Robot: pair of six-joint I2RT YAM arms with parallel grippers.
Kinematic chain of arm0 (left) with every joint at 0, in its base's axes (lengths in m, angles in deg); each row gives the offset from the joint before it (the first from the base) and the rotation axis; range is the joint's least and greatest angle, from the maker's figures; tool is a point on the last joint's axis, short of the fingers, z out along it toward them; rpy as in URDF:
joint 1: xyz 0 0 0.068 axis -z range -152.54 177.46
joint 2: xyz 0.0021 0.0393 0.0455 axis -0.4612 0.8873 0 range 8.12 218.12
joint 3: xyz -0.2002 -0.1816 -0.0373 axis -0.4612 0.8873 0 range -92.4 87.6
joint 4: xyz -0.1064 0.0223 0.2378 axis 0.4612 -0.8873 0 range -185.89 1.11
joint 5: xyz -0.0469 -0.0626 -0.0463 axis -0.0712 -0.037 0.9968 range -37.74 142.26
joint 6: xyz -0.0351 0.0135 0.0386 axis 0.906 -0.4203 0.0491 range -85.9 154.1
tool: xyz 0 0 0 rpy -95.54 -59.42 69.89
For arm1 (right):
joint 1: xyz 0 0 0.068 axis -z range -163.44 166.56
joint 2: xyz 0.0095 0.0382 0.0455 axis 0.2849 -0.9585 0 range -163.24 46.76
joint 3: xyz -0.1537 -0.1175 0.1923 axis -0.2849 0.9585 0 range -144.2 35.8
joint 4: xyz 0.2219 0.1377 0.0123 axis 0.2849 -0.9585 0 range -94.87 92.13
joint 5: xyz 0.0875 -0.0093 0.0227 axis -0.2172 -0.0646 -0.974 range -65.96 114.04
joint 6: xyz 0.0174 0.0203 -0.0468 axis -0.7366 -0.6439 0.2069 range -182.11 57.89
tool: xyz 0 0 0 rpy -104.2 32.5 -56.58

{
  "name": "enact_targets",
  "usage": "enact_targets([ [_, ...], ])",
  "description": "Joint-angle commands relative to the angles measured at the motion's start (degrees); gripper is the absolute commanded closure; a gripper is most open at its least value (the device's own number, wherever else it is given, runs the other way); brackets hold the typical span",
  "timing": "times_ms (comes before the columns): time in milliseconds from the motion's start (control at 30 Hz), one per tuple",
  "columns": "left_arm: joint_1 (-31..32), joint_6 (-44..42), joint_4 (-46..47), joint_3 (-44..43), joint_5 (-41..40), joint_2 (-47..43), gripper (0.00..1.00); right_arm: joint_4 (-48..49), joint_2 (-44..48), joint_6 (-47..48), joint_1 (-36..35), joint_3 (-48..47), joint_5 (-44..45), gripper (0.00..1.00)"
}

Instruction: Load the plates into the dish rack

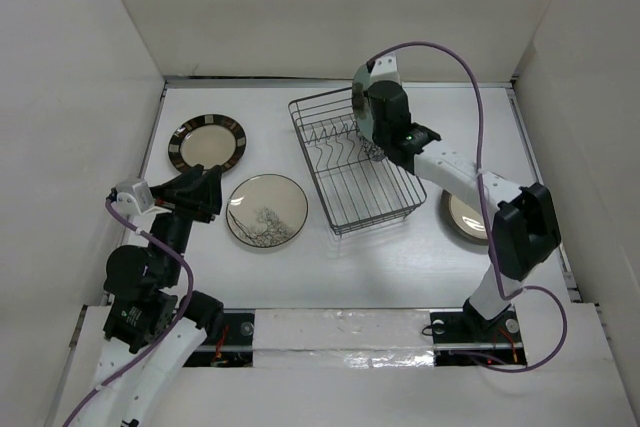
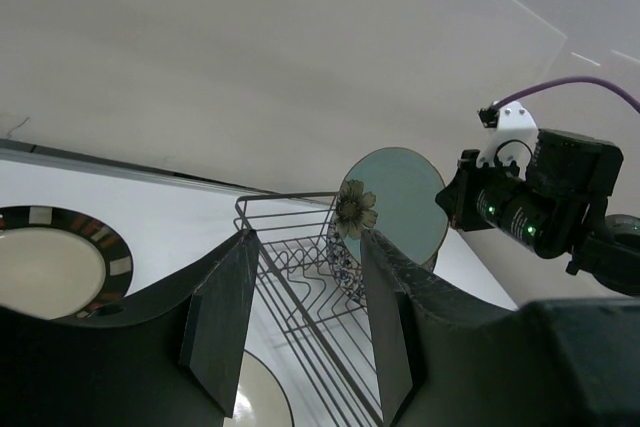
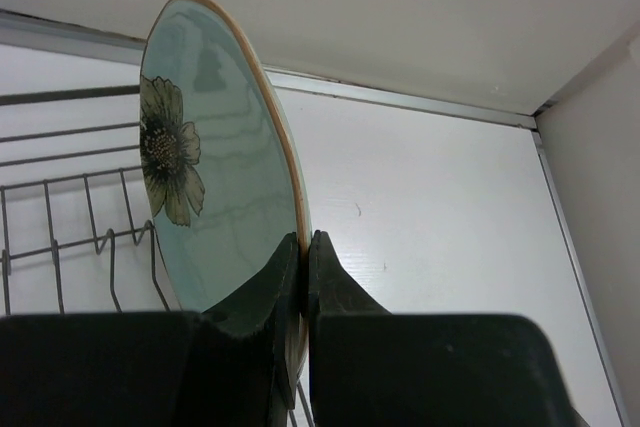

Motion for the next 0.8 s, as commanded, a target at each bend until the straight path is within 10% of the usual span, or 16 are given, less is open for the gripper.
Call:
enact_targets([
  [0,-0.2,-0.7,2.4,0.3,0.6,1.1,0.58,8.6,1.1,1.7,-0.8,0.1,4.7,1.00],
  [767,-0.2,-0.9,2.3,0.0,1.4,1.4,0.58,11.1,-4.0,0.4,-5.6,6.2,10.2,0.90],
])
